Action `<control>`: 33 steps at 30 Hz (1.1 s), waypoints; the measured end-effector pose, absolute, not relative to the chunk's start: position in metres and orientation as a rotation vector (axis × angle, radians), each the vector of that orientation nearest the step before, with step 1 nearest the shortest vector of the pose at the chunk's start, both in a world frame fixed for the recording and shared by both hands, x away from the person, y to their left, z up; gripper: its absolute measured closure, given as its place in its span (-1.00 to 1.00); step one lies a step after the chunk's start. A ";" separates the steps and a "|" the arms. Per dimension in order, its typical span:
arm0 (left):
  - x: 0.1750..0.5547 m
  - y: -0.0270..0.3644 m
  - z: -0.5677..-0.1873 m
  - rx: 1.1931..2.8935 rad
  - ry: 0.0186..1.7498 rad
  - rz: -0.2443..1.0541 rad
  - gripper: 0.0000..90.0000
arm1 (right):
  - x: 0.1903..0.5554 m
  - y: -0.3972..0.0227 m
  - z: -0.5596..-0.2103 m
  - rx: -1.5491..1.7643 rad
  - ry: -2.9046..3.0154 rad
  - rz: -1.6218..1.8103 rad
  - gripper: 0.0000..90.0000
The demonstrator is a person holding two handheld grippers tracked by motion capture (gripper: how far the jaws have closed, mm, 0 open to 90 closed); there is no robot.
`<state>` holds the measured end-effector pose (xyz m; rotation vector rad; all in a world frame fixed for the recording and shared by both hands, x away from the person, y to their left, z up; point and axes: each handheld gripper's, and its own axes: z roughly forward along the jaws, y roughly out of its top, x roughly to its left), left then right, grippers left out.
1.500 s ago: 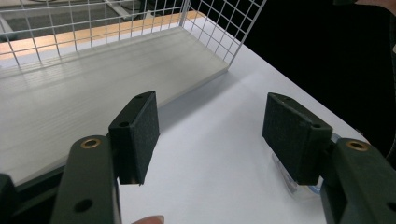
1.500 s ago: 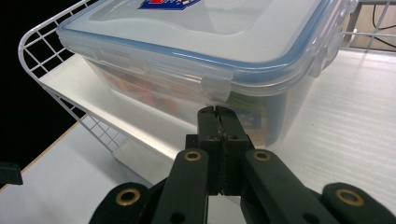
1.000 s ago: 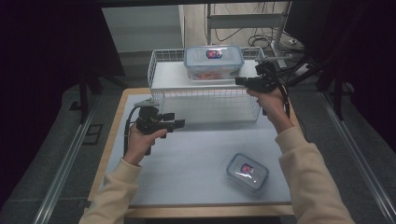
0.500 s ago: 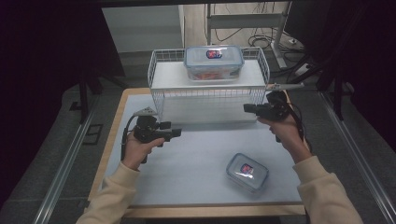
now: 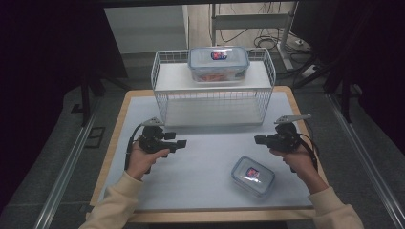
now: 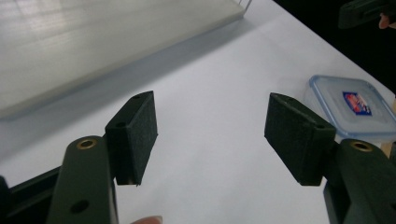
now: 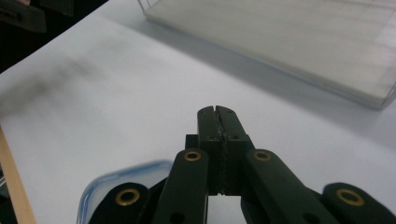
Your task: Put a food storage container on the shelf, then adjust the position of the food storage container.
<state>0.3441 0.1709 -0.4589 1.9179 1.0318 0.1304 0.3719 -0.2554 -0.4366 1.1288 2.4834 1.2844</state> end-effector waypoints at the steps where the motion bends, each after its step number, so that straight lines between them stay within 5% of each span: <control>1: 0.343 0.171 -0.461 1.918 1.035 0.127 -0.24 | 0.370 -0.256 -0.438 1.129 2.486 1.285 0.98; 33: 0.323 0.167 -0.493 1.994 1.042 0.098 -0.26 | 0.320 -0.261 -0.450 1.078 2.515 1.286 0.99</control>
